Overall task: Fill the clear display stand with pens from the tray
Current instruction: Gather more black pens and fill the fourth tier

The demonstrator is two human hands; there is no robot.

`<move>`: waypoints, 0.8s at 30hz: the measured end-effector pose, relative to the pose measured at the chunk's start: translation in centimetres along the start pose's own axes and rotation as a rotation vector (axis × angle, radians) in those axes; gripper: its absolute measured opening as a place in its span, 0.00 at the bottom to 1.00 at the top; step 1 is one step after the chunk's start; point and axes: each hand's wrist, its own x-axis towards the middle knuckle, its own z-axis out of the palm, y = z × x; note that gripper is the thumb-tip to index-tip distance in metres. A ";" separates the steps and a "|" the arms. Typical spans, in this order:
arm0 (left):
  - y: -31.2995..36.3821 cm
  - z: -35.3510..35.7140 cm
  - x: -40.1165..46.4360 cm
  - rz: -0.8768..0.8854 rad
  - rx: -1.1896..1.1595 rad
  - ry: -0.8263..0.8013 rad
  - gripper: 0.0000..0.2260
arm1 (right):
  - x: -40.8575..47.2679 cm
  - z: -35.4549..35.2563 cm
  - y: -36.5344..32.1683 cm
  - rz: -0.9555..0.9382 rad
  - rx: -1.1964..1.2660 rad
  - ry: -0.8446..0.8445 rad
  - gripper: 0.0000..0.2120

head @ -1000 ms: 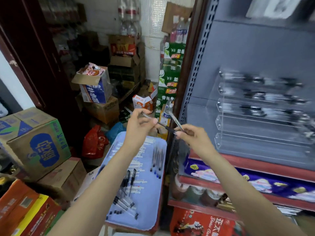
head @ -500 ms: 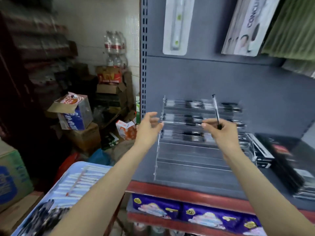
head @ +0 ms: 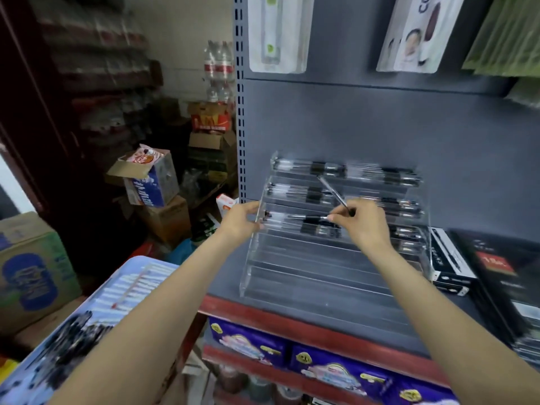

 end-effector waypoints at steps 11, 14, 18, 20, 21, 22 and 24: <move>-0.2 0.0 -0.4 -0.018 -0.079 0.013 0.26 | 0.5 1.0 -1.3 0.057 -0.243 -0.077 0.03; -0.3 -0.1 -0.5 -0.023 -0.130 0.011 0.24 | 0.5 0.7 -1.5 -0.004 -0.195 -0.163 0.10; -0.7 -0.3 -0.5 -0.041 -0.194 0.013 0.24 | 0.4 -0.4 -1.1 -0.060 -0.020 -0.231 0.15; -0.9 -0.4 -0.3 -0.047 -0.214 0.008 0.25 | 0.1 -1.1 -1.2 -0.118 -0.056 -0.267 0.12; -0.9 -0.4 -0.3 -0.048 -0.218 0.006 0.25 | 0.1 -1.3 -1.3 -0.141 -0.067 -0.255 0.12; -0.9 -0.4 -0.3 -0.048 -0.222 0.004 0.25 | 0.2 -1.3 -1.4 -0.156 -0.059 -0.234 0.11; -1.0 -0.4 -0.3 -0.043 -0.233 0.001 0.25 | 0.2 -0.9 -1.8 -0.175 -0.033 -0.207 0.08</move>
